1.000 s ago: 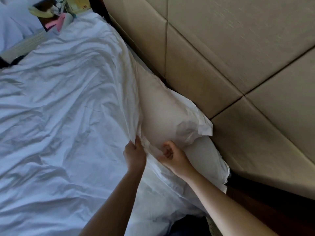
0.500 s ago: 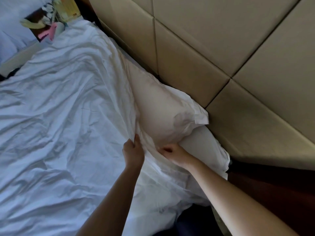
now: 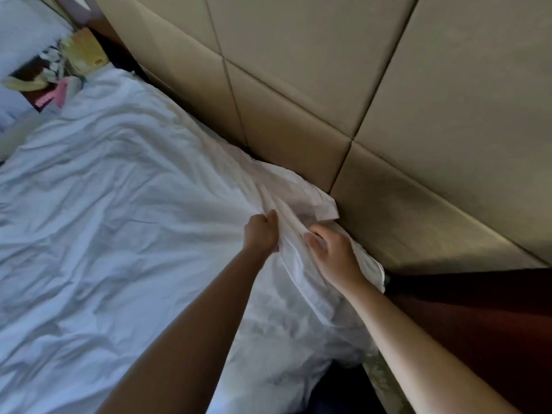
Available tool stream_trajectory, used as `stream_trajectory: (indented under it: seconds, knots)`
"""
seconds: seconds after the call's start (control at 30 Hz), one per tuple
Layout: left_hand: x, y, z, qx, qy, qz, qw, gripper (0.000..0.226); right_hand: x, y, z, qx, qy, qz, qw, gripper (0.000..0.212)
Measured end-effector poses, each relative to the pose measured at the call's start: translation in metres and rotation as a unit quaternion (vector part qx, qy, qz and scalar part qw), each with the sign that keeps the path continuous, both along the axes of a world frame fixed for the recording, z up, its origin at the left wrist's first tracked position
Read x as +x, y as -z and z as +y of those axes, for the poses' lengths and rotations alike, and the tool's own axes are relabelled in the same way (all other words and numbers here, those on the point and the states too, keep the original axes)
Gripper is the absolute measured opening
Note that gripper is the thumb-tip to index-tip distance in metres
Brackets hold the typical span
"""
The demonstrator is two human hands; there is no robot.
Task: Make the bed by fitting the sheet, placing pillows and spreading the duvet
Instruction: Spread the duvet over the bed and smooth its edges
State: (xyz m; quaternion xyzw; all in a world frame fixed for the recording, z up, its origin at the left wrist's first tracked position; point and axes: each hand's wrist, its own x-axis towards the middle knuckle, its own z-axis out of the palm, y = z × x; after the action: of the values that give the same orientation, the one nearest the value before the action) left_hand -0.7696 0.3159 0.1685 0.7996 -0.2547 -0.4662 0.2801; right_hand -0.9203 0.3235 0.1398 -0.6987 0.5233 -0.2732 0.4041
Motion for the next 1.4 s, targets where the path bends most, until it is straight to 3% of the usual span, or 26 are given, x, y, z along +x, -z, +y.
stream_trajectory:
  seconds: [0.07,0.13,0.23,0.3,0.4,0.47,0.5,0.57,0.6,0.7,0.83,0.97,1.1,1.17,1.2,1.27,1.33,1.4]
  knots:
    - [-0.008,-0.001,-0.008,0.040,0.004,0.052,0.998,0.060,-0.003,-0.003,0.011,0.047,-0.038,-0.003,0.998,0.030]
    - [-0.012,0.004,-0.013,0.079,0.020,0.048,0.996,0.064,-0.007,-0.001,0.020,0.088,-0.078,0.029,0.993,0.045]
    - [-0.014,0.012,-0.019,0.087,0.006,-0.007,0.996,0.042,-0.011,0.007,0.034,0.188,-0.068,-0.017,0.980,0.070]
    - [-0.016,0.011,-0.027,0.060,-0.063,0.028,0.996,0.033,-0.017,0.021,0.044,0.259,-0.041,-0.047,0.964,0.089]
    - [-0.020,0.006,-0.039,0.006,-0.178,0.130,0.975,0.019,-0.024,0.047,0.056,0.220,-0.009,0.135,0.966,0.107]
    - [-0.024,0.003,-0.041,-0.007,-0.221,0.179,0.959,0.019,-0.023,0.059,0.052,0.139,0.074,0.219,0.963,0.092]
    - [-0.025,0.002,-0.042,-0.011,-0.234,0.196,0.952,0.021,-0.023,0.066,0.046,0.101,0.101,0.226,0.964,0.072]
    - [-0.024,0.001,-0.044,-0.022,-0.244,0.219,0.944,0.026,-0.030,0.071,0.027,0.102,0.093,0.187,0.973,0.030]
    - [-0.023,0.001,-0.046,-0.027,-0.243,0.220,0.944,0.026,-0.039,0.070,0.015,0.133,0.063,0.164,0.975,0.021]
    - [-0.027,0.002,-0.056,-0.039,-0.215,0.197,0.956,0.011,-0.081,0.053,-0.016,0.117,-0.001,0.191,0.975,0.021]
    - [-0.051,0.013,-0.066,-0.077,-0.216,0.149,0.962,0.021,-0.112,0.032,-0.019,-0.077,0.049,0.270,0.958,0.011]
    - [-0.061,0.052,-0.080,-0.078,-0.205,0.107,0.970,0.022,-0.109,0.062,-0.033,-0.087,0.096,0.277,0.952,0.022]
    - [-0.055,0.100,-0.083,-0.072,-0.032,0.037,0.996,0.010,-0.108,0.109,-0.041,-0.050,0.059,0.355,0.932,0.020]
    - [-0.058,0.116,-0.070,-0.073,0.106,0.007,0.992,0.029,-0.112,0.123,-0.025,0.026,0.062,0.401,0.913,0.036]
    - [-0.062,0.122,-0.062,-0.061,0.195,-0.036,0.978,0.044,-0.115,0.123,-0.015,0.079,0.081,0.402,0.909,0.041]
    - [-0.069,0.132,-0.043,-0.019,0.382,-0.173,0.908,0.061,-0.118,0.127,0.006,0.186,0.137,0.338,0.912,0.054]
    - [-0.073,0.140,-0.028,0.000,0.471,-0.246,0.847,0.063,-0.117,0.130,0.016,0.293,0.174,0.242,0.908,0.073]
    - [-0.076,0.146,-0.023,0.014,0.502,-0.269,0.822,0.063,-0.117,0.140,0.014,0.395,0.209,0.157,0.881,0.077]
